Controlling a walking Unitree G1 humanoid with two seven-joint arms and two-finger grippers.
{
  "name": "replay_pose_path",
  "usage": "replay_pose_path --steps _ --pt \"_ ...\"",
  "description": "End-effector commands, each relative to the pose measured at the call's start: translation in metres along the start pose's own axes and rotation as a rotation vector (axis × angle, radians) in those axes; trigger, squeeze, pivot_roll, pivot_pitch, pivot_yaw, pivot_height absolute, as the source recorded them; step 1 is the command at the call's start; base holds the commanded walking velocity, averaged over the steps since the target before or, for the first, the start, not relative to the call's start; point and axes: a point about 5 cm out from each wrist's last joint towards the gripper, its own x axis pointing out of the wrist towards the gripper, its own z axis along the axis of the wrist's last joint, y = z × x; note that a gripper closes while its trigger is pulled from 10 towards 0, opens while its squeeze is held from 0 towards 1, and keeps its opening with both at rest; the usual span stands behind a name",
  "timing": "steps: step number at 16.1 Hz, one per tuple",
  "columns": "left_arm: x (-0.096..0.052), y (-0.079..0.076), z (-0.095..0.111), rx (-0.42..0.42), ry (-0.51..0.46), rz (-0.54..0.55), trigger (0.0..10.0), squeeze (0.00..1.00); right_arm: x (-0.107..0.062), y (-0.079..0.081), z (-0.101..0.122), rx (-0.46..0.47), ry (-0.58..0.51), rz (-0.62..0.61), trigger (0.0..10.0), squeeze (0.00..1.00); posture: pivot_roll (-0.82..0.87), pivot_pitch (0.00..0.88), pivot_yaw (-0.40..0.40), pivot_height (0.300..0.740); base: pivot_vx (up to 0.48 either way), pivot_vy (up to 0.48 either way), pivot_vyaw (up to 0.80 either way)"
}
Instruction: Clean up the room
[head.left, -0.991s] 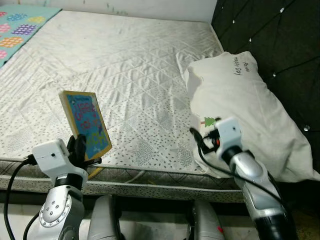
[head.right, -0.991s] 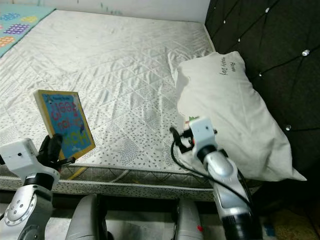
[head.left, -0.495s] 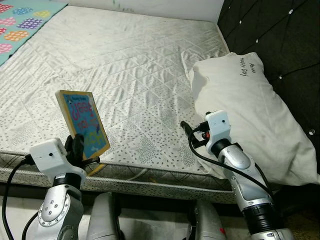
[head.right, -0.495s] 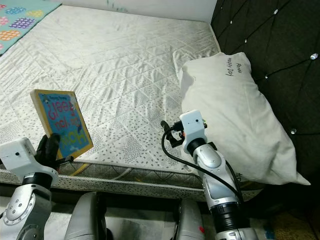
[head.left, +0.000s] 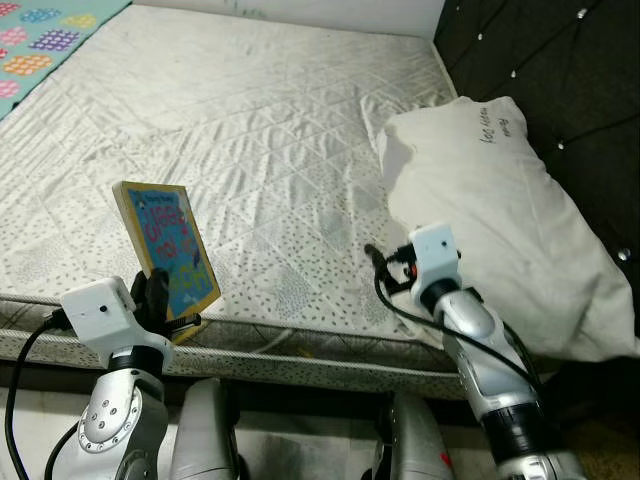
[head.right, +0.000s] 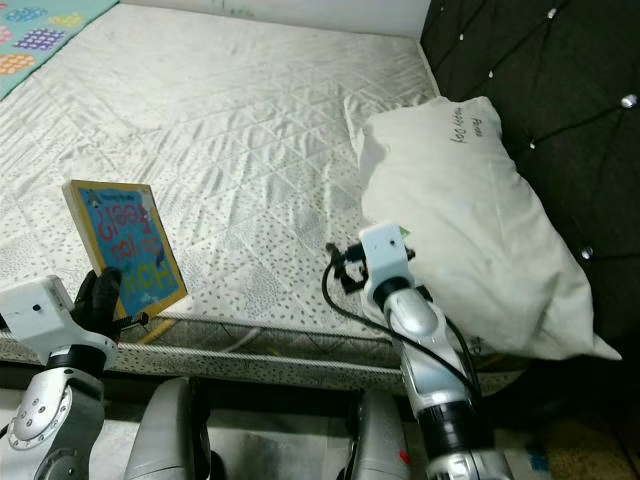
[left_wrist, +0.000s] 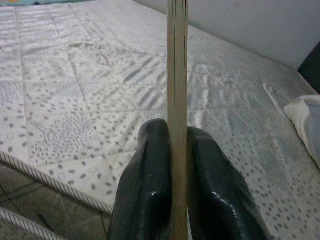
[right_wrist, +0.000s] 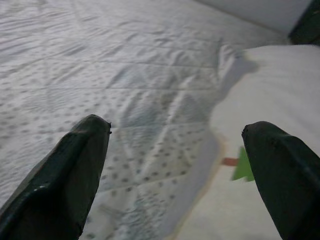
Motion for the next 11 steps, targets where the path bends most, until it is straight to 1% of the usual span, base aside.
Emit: replay_pose_path --steps 1,2,3,4,5,6,8,9,11 --pt "0.001 -0.006 0.008 0.001 -0.031 -0.022 10.0 0.00 0.003 -0.006 0.004 -0.014 -0.017 -0.041 10.0 0.00 -0.06 0.135 -0.080 0.549 0.000 0.000 0.00" --pt "0.001 -0.007 0.007 -0.010 -0.020 -0.029 10.0 0.00 0.007 -0.010 0.007 -0.023 -0.021 -0.076 10.0 0.00 -0.06 0.137 -0.081 0.549 0.000 0.000 0.00" --pt "0.001 -0.012 0.006 0.025 -0.011 -0.071 10.0 0.00 0.011 -0.015 0.008 -0.046 -0.019 -0.110 10.0 0.00 -0.06 0.139 -0.082 0.549 0.000 0.000 0.00" --pt "0.001 -0.021 0.004 0.041 0.008 -0.128 10.0 0.00 0.014 -0.020 0.009 -0.076 -0.013 -0.143 10.0 0.00 -0.05 0.142 -0.084 0.549 0.000 0.000 0.00" --pt "0.001 -0.023 0.003 0.035 0.019 -0.137 10.0 0.00 0.015 -0.021 0.009 -0.091 -0.006 -0.153 10.0 0.00 -0.05 0.144 -0.088 0.549 0.000 0.000 0.00" --pt "-0.001 -0.029 -0.001 0.015 0.053 -0.162 10.0 0.00 0.020 -0.028 0.009 -0.145 0.019 -0.214 10.0 0.00 -0.05 0.148 -0.091 0.549 0.000 0.000 0.00" --pt "-0.003 -0.030 -0.003 0.019 0.063 -0.163 10.0 0.00 0.025 -0.031 0.011 -0.163 0.027 -0.239 10.0 0.00 -0.04 0.152 -0.095 0.549 0.000 0.000 0.00" --pt "-0.005 -0.030 -0.003 0.019 0.074 -0.159 10.0 0.00 0.031 -0.031 0.014 -0.193 0.028 -0.257 10.0 0.00 -0.04 0.156 -0.100 0.549 0.000 0.000 0.00" --pt "-0.008 -0.032 -0.002 0.016 0.075 -0.162 10.0 0.00 0.036 -0.031 0.016 -0.197 0.033 -0.276 10.0 0.00 -0.02 0.160 -0.105 0.549 0.000 0.000 0.00"
